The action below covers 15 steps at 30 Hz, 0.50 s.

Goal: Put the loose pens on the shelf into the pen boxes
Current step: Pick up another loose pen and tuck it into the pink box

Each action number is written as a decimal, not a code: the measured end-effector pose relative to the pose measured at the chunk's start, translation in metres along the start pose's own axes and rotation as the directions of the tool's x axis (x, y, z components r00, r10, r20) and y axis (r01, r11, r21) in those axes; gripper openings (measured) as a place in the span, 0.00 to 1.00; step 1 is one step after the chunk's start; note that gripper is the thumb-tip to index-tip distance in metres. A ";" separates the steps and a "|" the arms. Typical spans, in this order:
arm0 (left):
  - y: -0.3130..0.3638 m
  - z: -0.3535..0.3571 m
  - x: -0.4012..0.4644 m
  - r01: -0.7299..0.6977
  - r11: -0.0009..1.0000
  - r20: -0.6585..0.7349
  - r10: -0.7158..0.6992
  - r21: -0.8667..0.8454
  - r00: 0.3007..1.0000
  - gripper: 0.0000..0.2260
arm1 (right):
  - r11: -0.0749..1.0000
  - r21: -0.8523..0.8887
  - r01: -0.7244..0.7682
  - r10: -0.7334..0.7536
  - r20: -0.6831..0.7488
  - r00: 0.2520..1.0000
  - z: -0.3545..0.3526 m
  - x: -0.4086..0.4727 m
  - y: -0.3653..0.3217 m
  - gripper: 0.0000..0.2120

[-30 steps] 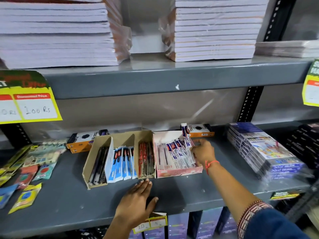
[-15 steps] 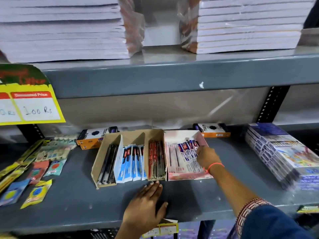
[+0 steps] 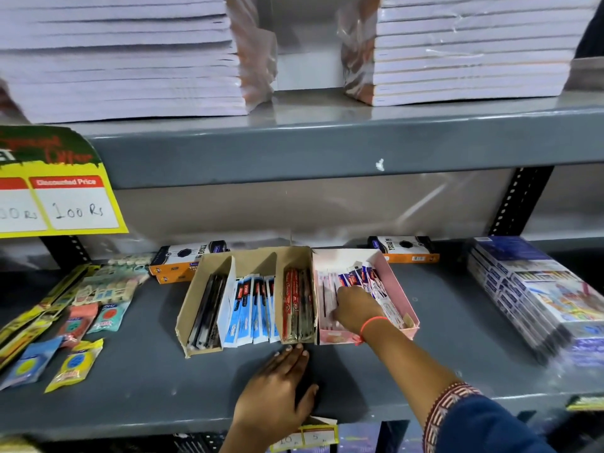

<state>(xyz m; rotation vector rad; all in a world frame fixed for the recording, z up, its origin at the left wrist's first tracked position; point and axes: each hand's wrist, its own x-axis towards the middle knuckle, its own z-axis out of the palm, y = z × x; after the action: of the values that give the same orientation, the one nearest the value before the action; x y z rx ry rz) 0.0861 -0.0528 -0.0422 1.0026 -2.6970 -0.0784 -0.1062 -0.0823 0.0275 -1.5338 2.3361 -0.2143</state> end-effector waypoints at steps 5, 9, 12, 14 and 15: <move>-0.001 0.001 -0.001 0.046 0.997 0.068 -0.042 -0.057 0.997 0.26 | 0.998 -0.016 -0.059 0.059 -0.016 0.998 0.009 0.000 0.004 0.16; -0.007 0.011 0.000 0.029 0.999 0.023 -0.028 -0.033 0.999 0.28 | 0.993 0.073 -0.093 0.097 -0.043 0.994 0.008 0.003 0.007 0.17; -0.007 0.012 0.000 0.032 0.999 0.030 -0.031 -0.017 0.999 0.28 | 0.968 0.212 -0.134 0.141 -0.016 0.990 0.006 0.007 0.011 0.21; -0.008 0.013 0.000 0.035 0.999 0.032 -0.035 -0.019 0.999 0.28 | 0.938 0.310 -0.154 0.160 0.006 0.987 0.004 0.010 0.014 0.23; -0.008 0.013 -0.001 0.044 0.999 0.040 -0.043 -0.025 0.998 0.28 | 0.925 0.345 -0.158 0.165 0.008 0.986 0.003 0.011 0.016 0.23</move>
<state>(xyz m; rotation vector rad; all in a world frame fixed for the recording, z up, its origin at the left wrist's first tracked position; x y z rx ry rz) 0.0879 -0.0587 -0.0556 1.0624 -2.7026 -0.1424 -0.1223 -0.0857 0.0176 -1.1703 2.2759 -0.5683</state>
